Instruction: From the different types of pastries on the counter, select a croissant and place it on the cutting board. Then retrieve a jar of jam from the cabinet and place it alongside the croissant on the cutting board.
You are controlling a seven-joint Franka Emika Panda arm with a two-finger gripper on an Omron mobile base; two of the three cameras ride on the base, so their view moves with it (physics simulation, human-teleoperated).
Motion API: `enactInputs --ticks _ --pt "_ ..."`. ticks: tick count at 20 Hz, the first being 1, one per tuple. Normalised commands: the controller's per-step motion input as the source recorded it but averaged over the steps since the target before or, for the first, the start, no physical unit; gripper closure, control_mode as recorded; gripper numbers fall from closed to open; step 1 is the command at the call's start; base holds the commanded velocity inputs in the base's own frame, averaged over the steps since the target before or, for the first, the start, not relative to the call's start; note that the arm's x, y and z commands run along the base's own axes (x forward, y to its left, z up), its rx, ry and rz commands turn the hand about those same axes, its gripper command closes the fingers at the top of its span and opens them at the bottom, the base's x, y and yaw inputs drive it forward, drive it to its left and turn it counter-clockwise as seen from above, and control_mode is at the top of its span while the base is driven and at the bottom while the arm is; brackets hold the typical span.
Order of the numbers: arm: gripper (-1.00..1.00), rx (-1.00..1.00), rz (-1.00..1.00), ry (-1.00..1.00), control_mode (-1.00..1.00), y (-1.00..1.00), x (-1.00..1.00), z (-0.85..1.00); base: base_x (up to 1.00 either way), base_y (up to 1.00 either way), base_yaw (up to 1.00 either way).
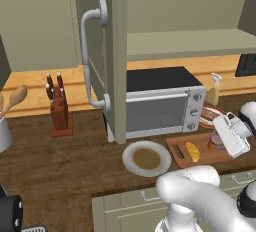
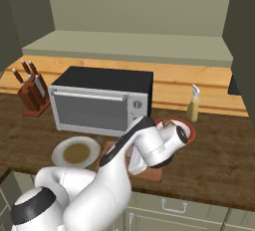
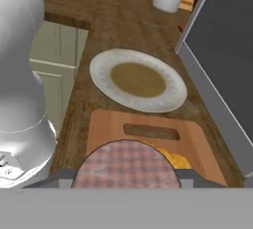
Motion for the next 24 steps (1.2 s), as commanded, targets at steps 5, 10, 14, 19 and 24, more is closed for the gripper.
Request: enactInputs --ticks 5,10,14,19,24 --pt "1.0 0.0 0.05 -0.01 -1.0 0.0 0.43 -0.24 0.0 0.0 0.0" --pt "1.0 0.0 0.04 0.0 -1.0 0.0 0.55 -0.17 0.0 0.0 0.0" --pt "-1.0 0.0 0.04 -0.02 -1.0 0.0 0.34 -0.44 0.0 0.0 0.0" --pt "-1.0 0.0 0.03 -0.03 -1.0 0.0 0.23 -0.26 0.0 0.0 0.0" --pt "-1.0 0.02 0.02 0.0 -1.0 -0.03 0.15 -0.01 0.0 0.0 0.0"
